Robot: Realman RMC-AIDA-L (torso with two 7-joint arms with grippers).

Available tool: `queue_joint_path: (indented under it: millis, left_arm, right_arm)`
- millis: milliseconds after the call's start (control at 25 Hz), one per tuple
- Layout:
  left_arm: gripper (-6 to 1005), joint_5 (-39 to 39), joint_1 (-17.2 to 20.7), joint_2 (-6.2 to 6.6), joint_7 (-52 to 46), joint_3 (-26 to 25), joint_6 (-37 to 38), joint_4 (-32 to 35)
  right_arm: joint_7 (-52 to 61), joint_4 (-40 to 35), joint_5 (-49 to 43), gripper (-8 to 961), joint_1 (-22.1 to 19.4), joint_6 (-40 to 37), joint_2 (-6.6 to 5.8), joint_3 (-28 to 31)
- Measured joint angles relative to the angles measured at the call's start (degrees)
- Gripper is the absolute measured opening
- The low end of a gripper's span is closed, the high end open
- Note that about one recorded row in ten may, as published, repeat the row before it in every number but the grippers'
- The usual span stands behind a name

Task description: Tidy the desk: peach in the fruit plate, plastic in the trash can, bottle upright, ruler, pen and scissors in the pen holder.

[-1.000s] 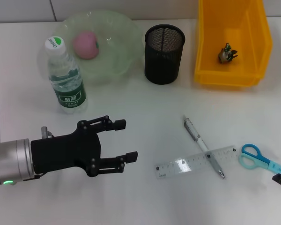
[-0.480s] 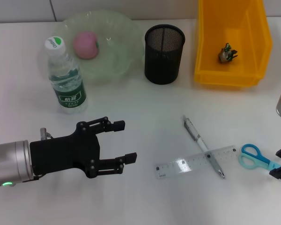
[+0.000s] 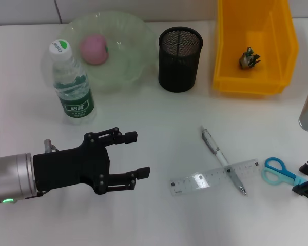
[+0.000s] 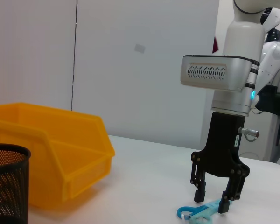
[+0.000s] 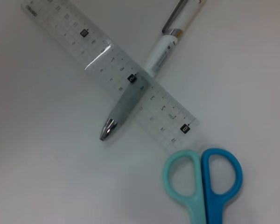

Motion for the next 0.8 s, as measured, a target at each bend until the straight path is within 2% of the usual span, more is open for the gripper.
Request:
queue_joint_path:
  millis: [320,520,800]
  left_arm:
    - [805,0.0,0.0,0.00,-0.1,0.0,0.0,0.0]
    - [805,0.0,0.0,0.00,-0.1,0.0,0.0,0.0]
    - [804,0.0,-0.1,0.09,-0.3,0.0,0.2,0.0]
  right_arm:
    - [0.5,1.0,0.1,392,0.5,0.1,-0.08,-0.2]
    - [0.5,2.2,0.2,291,0.5,0.8,-0.11,-0.5]
    - [0.6,1.8,1.0,265,0.0,1.0,-0.22,-0.8]
